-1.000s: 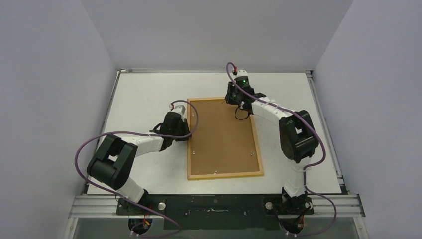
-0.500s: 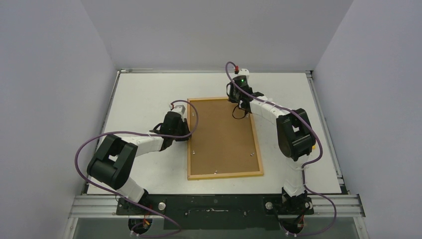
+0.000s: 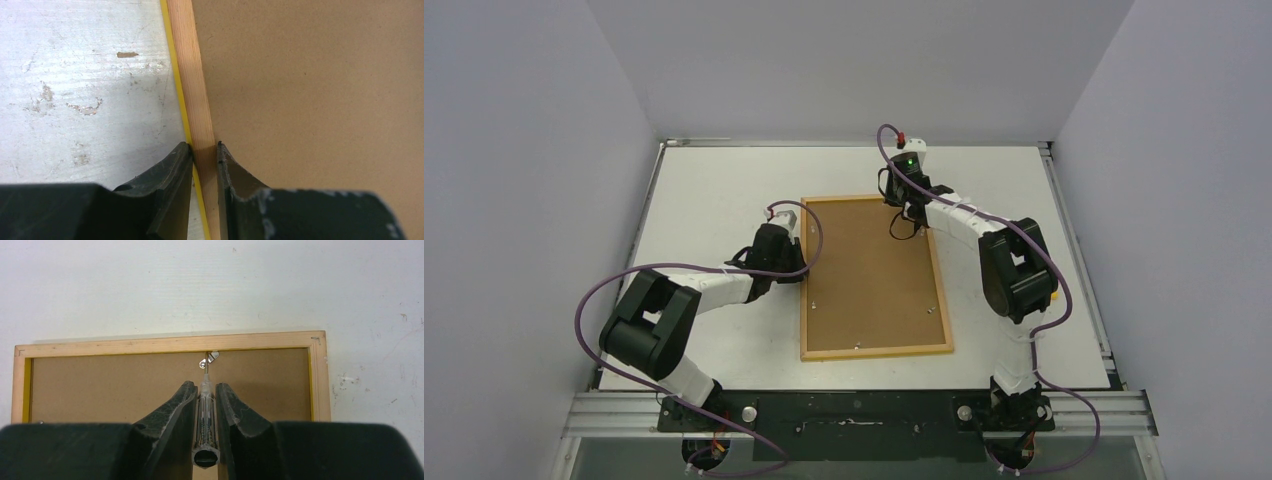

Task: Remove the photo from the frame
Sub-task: Release the photo frame item from the photo frame.

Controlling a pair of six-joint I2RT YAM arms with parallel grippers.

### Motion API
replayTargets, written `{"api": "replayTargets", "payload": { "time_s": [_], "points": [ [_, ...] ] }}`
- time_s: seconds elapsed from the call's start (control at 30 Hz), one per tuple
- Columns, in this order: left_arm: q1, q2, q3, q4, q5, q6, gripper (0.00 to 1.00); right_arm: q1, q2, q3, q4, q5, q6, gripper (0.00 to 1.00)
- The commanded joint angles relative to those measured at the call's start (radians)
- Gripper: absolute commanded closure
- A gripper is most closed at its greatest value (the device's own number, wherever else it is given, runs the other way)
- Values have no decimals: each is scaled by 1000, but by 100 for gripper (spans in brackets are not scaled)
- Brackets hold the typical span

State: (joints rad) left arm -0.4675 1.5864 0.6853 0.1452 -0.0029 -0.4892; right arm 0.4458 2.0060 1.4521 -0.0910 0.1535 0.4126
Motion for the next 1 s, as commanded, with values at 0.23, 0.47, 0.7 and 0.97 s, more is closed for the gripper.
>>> {"api": "replayTargets", "payload": {
  "time_s": [0.23,0.47,0.7,0.97],
  "points": [
    [7,13,37,-11,-10,14,100,-7,-25,-8,-59,13,-8,95],
    [7,17,43,-20,-23,11,100,-9,-40,-16,-79,-8,-2,95],
    [7,15,43,-25,-29,10,100,-8,-64,-39,-87,-15,4,95],
    [7,11,42,-30,-34,8,100,-8,-87,-51,-108,-8,6,95]
  ]
}}
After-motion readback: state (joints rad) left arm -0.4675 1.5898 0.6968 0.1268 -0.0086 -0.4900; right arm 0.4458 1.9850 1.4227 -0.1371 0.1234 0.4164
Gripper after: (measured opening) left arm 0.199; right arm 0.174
